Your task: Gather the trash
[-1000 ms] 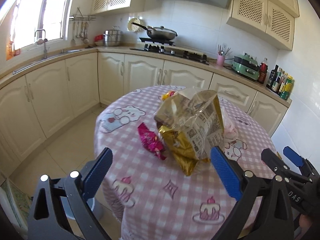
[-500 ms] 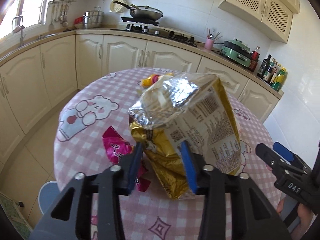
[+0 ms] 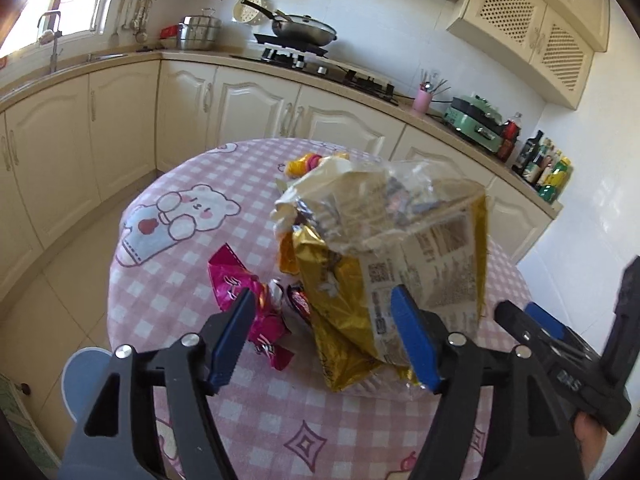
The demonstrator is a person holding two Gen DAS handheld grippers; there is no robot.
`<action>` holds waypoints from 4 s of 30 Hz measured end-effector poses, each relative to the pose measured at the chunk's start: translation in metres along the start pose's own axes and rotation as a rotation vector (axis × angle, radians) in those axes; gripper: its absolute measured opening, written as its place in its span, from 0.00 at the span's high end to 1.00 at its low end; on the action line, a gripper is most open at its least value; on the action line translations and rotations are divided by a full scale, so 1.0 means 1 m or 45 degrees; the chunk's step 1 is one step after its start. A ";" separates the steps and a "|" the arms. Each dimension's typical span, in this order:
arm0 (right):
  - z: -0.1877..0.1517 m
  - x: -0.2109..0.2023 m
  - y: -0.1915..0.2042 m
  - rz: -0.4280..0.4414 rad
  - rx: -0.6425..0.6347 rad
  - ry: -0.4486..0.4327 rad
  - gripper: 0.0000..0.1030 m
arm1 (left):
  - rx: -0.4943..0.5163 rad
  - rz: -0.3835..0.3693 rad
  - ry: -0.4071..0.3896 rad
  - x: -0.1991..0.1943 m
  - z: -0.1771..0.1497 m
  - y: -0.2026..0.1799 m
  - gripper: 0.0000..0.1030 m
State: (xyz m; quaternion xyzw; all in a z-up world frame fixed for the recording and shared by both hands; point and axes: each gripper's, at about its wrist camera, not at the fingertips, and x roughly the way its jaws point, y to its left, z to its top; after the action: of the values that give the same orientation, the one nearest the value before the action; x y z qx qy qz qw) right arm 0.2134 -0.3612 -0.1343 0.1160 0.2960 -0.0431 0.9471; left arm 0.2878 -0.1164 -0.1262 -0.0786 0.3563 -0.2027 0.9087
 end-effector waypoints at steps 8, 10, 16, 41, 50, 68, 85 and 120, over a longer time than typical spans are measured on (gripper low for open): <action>-0.001 -0.016 -0.002 -0.095 -0.021 -0.079 0.07 | -0.038 -0.007 -0.018 -0.009 0.005 -0.015 0.32; -0.001 -0.020 -0.008 -0.129 -0.023 -0.096 0.07 | 0.027 0.024 -0.081 -0.022 -0.005 -0.033 0.31; -0.002 -0.033 -0.038 -0.192 0.049 -0.139 0.07 | 0.266 0.148 -0.055 -0.011 -0.019 -0.098 0.28; 0.026 0.031 -0.020 -0.010 -0.101 0.074 0.07 | 0.213 0.089 -0.125 -0.002 0.005 -0.098 0.97; 0.044 0.082 -0.005 0.104 -0.062 0.239 0.33 | 0.149 0.052 -0.242 -0.026 0.025 -0.065 0.97; 0.040 -0.034 0.070 0.259 -0.163 -0.097 0.88 | -0.043 0.033 -0.421 -0.119 0.007 0.041 0.97; -0.061 0.052 0.353 0.784 -0.548 0.294 0.88 | -0.474 0.387 -0.203 -0.141 -0.085 0.276 0.97; -0.186 0.210 0.481 0.682 -0.668 0.679 0.69 | -0.895 0.526 0.051 -0.048 -0.177 0.468 0.49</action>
State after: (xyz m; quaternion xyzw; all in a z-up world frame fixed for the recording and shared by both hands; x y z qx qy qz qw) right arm 0.3558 0.1483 -0.3089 -0.0481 0.4898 0.3111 0.8130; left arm 0.2817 0.3282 -0.3615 -0.3072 0.4299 0.1168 0.8410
